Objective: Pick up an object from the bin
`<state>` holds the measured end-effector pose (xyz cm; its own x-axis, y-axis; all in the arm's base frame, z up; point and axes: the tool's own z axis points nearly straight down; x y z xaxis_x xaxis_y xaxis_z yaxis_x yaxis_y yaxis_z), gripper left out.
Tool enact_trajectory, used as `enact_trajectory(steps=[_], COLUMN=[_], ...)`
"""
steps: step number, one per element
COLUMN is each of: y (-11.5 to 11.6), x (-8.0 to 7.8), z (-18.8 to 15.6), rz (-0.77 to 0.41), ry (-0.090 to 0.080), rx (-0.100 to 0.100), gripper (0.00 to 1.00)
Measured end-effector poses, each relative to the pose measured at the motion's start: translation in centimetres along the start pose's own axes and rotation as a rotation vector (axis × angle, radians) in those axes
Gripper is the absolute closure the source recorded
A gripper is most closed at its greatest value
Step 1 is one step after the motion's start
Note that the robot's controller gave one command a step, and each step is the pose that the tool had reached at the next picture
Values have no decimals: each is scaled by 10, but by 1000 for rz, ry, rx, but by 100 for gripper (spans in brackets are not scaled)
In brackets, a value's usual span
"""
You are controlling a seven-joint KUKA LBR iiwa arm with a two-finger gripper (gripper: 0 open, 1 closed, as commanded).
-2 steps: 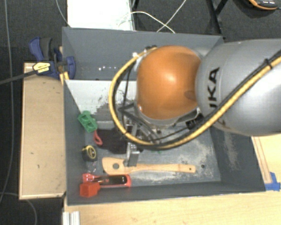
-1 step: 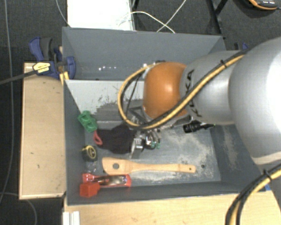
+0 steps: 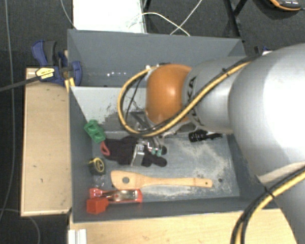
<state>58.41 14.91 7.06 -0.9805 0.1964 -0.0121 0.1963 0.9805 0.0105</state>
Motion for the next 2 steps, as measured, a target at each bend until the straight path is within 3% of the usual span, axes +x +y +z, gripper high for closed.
enact_trajectory(steps=[1,2], y=[-22,-2], x=[10,1], z=[-2,-1], rz=[-37,-7], ry=[9,-2], rx=[8,-2], gripper=[0,0])
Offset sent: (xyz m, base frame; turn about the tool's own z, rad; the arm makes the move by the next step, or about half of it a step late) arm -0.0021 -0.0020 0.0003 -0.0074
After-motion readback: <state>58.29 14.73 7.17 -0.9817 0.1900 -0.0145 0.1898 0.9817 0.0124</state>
